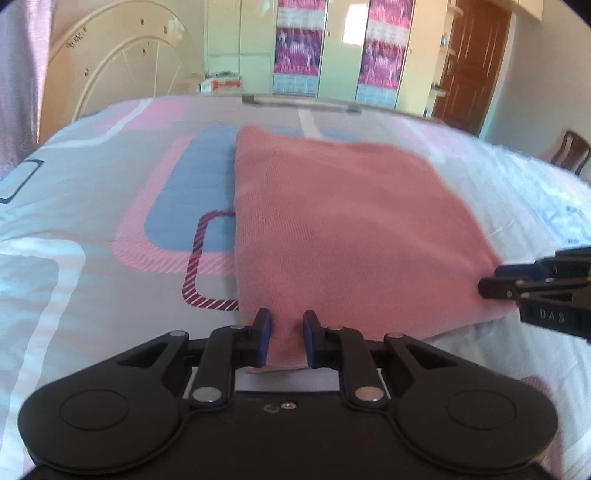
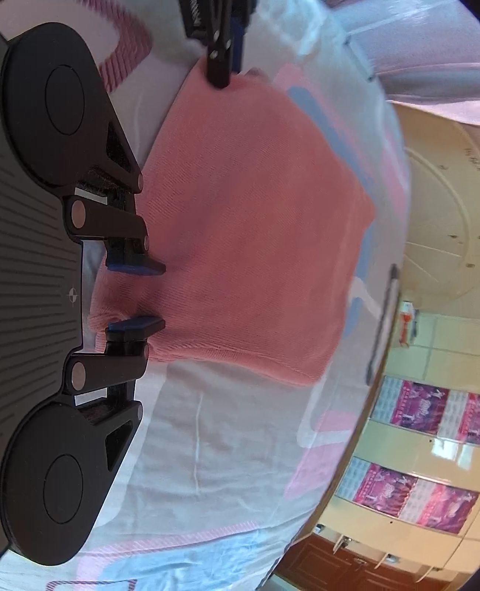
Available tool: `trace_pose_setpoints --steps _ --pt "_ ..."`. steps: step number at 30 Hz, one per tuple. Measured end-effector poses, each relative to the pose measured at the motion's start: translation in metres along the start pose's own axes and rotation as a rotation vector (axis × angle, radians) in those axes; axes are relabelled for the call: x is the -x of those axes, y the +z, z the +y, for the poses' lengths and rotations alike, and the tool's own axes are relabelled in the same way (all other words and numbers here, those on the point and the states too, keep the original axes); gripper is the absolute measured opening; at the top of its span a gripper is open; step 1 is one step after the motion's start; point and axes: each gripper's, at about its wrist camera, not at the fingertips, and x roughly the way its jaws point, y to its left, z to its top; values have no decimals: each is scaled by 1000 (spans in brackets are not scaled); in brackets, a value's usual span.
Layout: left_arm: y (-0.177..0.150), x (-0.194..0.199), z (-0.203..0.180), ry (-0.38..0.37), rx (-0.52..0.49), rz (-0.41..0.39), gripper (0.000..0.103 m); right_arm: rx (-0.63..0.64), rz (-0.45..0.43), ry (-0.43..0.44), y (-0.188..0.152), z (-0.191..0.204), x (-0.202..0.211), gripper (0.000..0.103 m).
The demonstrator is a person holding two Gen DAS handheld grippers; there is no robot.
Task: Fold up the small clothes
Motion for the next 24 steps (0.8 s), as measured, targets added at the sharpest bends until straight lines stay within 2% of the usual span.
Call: trace_pose_setpoints --steps 9,20,23,24 --pt "-23 84 -35 -17 22 -102 17 -75 -138 -7 -31 3 95 26" --pt "-59 184 -76 -15 12 -198 19 -100 -245 -10 -76 27 210 26" --pt "-73 209 -85 -6 12 -216 32 -98 -276 -6 -90 37 238 26" --pt "-77 215 -87 -5 13 -220 61 -100 -282 -9 -94 38 244 26"
